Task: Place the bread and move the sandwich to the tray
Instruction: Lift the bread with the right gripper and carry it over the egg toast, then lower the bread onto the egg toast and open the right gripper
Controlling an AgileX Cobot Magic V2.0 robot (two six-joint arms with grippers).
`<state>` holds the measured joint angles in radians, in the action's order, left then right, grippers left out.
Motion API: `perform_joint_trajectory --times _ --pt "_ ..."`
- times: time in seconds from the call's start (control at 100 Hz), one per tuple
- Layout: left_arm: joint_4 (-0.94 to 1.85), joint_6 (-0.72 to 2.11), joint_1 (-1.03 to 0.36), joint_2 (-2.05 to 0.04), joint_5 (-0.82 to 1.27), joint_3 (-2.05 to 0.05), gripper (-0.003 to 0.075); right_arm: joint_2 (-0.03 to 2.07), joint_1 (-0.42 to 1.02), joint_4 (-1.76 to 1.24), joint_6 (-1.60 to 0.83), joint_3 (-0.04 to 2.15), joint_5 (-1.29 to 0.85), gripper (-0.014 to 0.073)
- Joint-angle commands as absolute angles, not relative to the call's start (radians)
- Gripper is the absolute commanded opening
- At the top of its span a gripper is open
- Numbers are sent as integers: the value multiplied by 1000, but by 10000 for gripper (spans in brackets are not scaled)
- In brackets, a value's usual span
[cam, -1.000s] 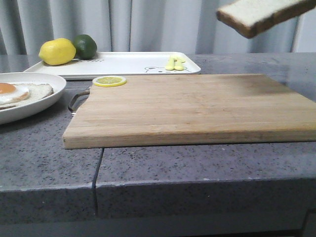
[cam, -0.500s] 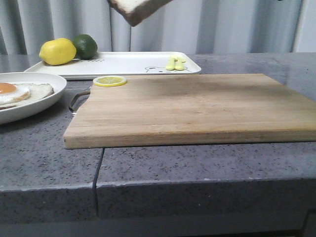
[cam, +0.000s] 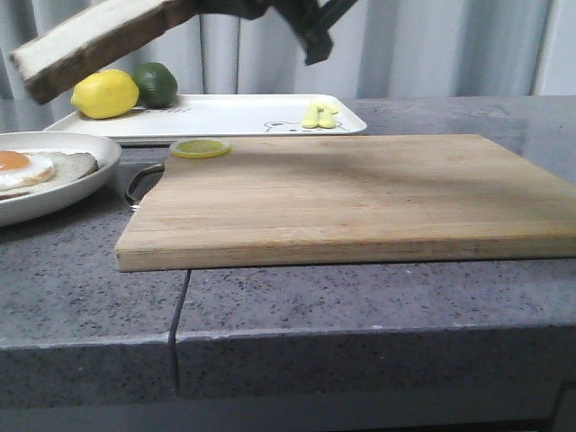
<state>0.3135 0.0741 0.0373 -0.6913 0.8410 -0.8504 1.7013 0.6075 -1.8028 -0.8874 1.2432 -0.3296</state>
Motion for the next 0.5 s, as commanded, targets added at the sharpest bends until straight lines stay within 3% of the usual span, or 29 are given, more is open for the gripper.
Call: perform_joint_trajectory --times 0.0,0.49 --pt "339 75 39 -697 773 -885 313 1718 638 -1877 -861 1331 -358 -61" --pt "339 75 39 -697 773 -885 313 1920 730 -1877 -776 1514 -358 -61"
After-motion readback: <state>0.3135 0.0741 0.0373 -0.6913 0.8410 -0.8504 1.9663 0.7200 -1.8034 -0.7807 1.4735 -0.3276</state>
